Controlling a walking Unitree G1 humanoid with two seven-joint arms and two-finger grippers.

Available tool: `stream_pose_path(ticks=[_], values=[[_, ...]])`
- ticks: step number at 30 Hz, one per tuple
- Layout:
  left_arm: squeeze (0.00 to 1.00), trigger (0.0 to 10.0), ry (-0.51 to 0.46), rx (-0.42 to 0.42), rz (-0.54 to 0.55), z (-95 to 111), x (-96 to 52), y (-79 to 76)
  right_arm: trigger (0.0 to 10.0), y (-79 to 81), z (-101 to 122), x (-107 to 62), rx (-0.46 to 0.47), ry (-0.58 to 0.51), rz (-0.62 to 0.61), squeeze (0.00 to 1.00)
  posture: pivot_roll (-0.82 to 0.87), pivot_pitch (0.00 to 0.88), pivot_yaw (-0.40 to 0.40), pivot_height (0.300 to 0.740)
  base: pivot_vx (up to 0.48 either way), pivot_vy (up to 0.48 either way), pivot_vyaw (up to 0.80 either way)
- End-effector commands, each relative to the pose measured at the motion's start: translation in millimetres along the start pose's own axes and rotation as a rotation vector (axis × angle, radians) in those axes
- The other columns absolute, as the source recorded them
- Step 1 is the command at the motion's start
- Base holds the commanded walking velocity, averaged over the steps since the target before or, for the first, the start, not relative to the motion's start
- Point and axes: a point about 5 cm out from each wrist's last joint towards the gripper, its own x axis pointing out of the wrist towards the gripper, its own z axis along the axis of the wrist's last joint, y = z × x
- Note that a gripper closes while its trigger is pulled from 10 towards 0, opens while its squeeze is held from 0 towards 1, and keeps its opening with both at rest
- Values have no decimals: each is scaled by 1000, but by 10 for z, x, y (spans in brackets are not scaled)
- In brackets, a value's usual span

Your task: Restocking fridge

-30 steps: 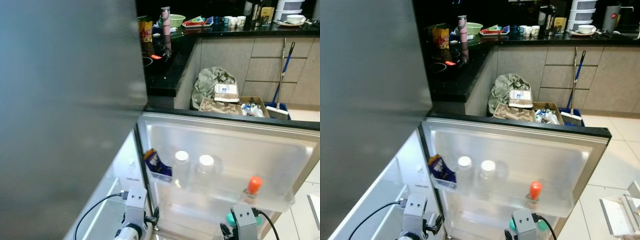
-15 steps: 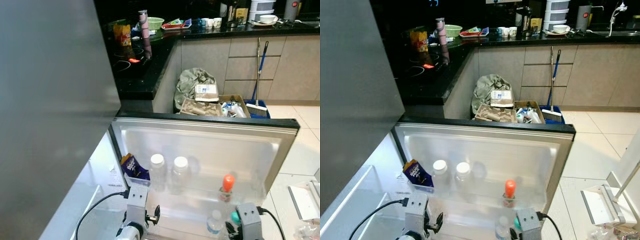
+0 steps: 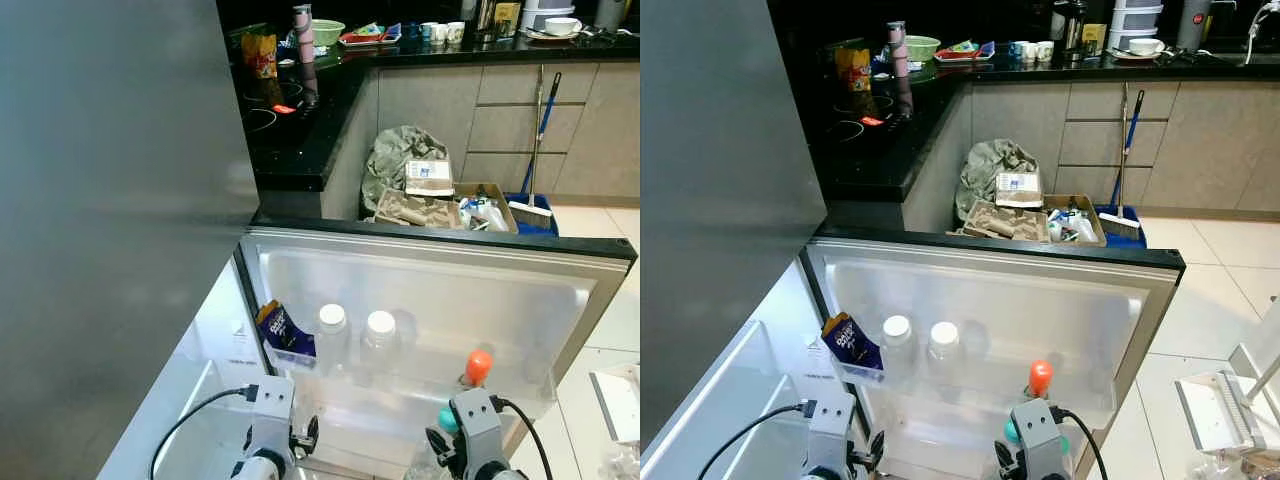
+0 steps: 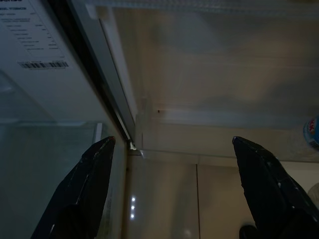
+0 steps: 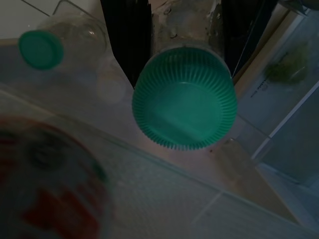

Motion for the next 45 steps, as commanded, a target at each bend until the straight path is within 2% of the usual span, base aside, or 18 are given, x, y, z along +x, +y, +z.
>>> stream_pose_path(ticks=[1,8,11,15,19,26,31,42,45], values=[[0,10000,19,13,26,-61,-48,88,10000,55,87,42,-30,-36,37,0,20,120,31,710,0,0,0],[0,10000,21,13,26,-82,-65,86,10000,80,147,50,-22,-80,66,0,18,121,38,700,0,0,0],[0,10000,20,20,19,-69,-59,75,10000,113,171,64,-56,-84,88,0,18,114,42,700,0,0,0],[0,10000,10,31,15,-27,-36,75,10000,156,251,72,-72,-151,110,0,27,105,43,680,0,0,0],[0,10000,0,38,12,15,-31,95,10000,200,337,99,-132,-187,122,0,28,97,49,671,0,0,0],[0,10000,-9,48,-12,45,-21,87,10000,195,440,104,-134,-251,106,0,22,82,68,661,0,0,0],[0,10000,-7,52,-28,48,-10,57,10000,190,445,97,-147,-262,94,0,17,74,74,646,0,0,0],[0,10000,-9,60,-47,78,20,35,10000,182,460,97,-177,-265,82,0,17,58,79,646,0,0,0],[0,10000,-12,63,-51,87,21,39,10000,184,493,97,-184,-292,83,0,18,59,79,631,0,0,0]])
